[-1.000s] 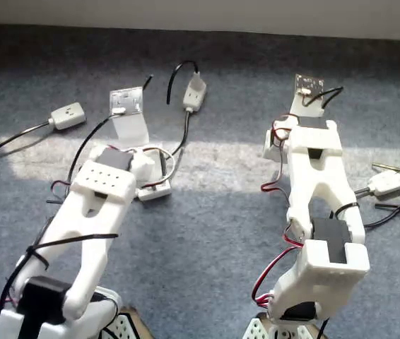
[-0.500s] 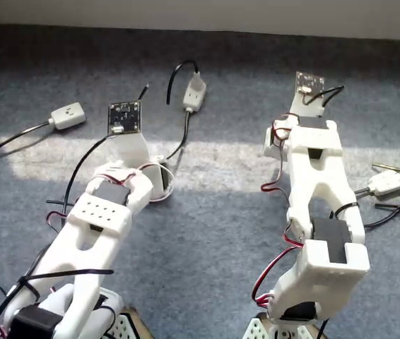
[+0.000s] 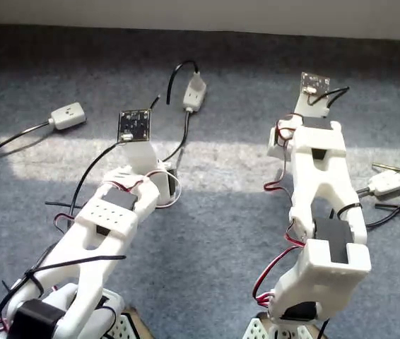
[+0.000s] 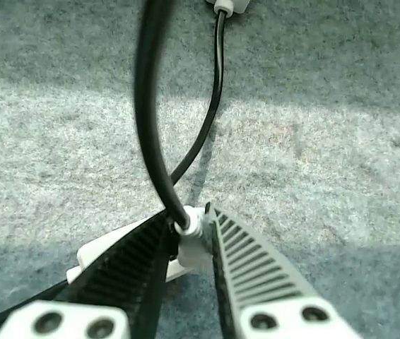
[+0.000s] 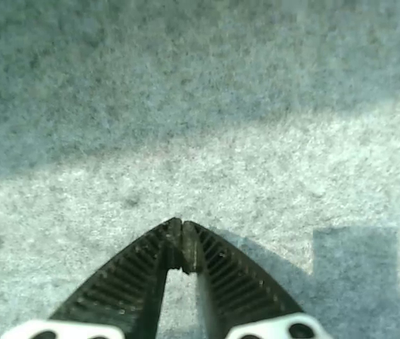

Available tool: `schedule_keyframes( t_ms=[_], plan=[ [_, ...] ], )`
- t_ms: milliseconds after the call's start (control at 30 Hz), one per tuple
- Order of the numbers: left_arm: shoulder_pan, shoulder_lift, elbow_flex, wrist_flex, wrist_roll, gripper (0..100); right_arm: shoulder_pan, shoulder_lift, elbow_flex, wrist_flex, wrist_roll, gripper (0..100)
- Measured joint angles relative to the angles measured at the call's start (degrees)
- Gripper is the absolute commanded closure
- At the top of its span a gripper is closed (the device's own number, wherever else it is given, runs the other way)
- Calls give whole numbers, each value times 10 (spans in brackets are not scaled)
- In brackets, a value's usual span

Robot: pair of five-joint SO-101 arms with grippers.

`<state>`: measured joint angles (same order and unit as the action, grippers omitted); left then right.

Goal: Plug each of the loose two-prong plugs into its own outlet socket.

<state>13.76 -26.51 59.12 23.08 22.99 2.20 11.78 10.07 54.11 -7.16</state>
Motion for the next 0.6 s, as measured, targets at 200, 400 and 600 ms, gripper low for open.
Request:
schedule_keyframes(
  t_ms=[200,400,600],
  plan=[
    [-8,-85,0,0,23,994,0,0,0,0,0,991],
    [-12,-201,-29,0,148,994,0,0,0,18,-4,991],
    [-4,-221,-48,11,212,994,-60,0,0,51,-47,991]
  ],
)
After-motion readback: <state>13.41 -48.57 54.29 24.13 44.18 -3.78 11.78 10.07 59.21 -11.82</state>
